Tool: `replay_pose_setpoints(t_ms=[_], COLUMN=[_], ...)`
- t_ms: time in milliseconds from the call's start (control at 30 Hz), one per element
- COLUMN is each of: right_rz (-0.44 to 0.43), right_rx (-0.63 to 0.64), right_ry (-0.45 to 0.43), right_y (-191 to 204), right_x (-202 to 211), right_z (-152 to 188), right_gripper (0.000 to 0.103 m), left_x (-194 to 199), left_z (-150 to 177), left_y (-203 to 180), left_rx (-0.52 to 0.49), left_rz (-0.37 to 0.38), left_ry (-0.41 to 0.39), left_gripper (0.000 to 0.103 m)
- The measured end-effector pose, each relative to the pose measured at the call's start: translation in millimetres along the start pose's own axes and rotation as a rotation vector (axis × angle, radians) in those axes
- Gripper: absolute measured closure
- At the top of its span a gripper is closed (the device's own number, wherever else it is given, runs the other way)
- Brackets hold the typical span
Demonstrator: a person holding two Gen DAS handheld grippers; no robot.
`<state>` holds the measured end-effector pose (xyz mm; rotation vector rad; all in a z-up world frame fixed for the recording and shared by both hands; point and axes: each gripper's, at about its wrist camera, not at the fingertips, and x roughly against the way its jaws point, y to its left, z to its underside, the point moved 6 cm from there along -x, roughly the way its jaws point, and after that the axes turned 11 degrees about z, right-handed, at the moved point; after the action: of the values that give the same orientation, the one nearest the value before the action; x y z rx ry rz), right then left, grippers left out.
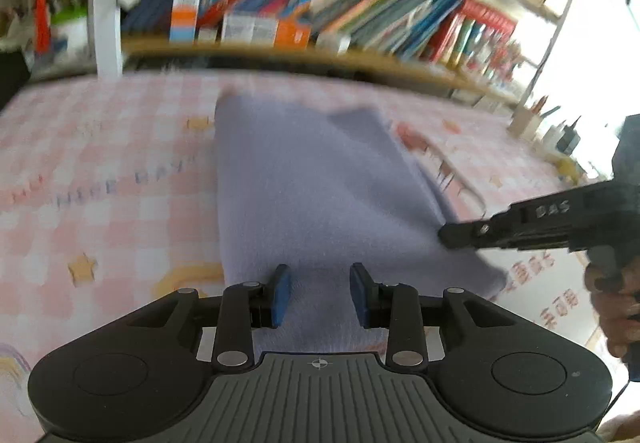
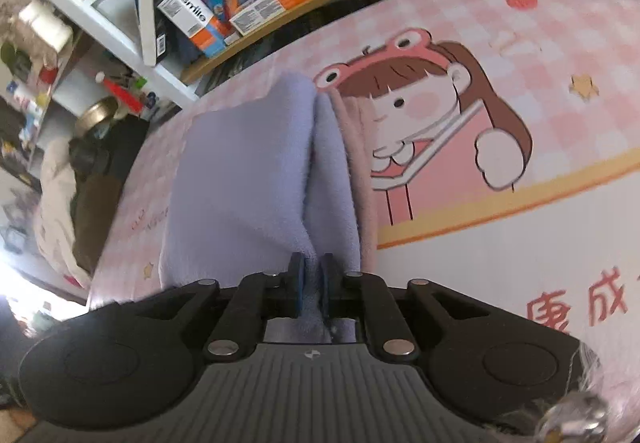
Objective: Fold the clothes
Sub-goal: 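Lift the sweater edge with both tools and fold it over onto itself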
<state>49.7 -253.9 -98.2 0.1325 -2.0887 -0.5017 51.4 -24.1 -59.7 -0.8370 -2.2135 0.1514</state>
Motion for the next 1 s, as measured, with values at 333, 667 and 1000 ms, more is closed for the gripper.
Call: replay_pose_setpoints(t_ms=[333, 667, 1000], right_rz=[0.013, 0.174, 0.23], right_rx=[0.069, -0.003, -0.007], right_ry=[-0.1, -0.081, -0.185], right_y=[30.1, 6.2, 18.5], right_x=[4.9, -9.7, 30.4], right_z=[-9.6, -0.9, 5.3], right_gripper=[0.094, 0.102, 0.056], left_x=[-18.0, -17.8, 11.3], left_z=[-3.1, -3.8, -12.2], left_y=[3.9, 11.5, 5.9], left_rx=[-0.062, -0.036, -0.032], left_rz=[0.035, 0.087, 0.09], left_ry=[0.014, 0.021, -0.093], left_gripper=[0.07, 0.07, 0.046])
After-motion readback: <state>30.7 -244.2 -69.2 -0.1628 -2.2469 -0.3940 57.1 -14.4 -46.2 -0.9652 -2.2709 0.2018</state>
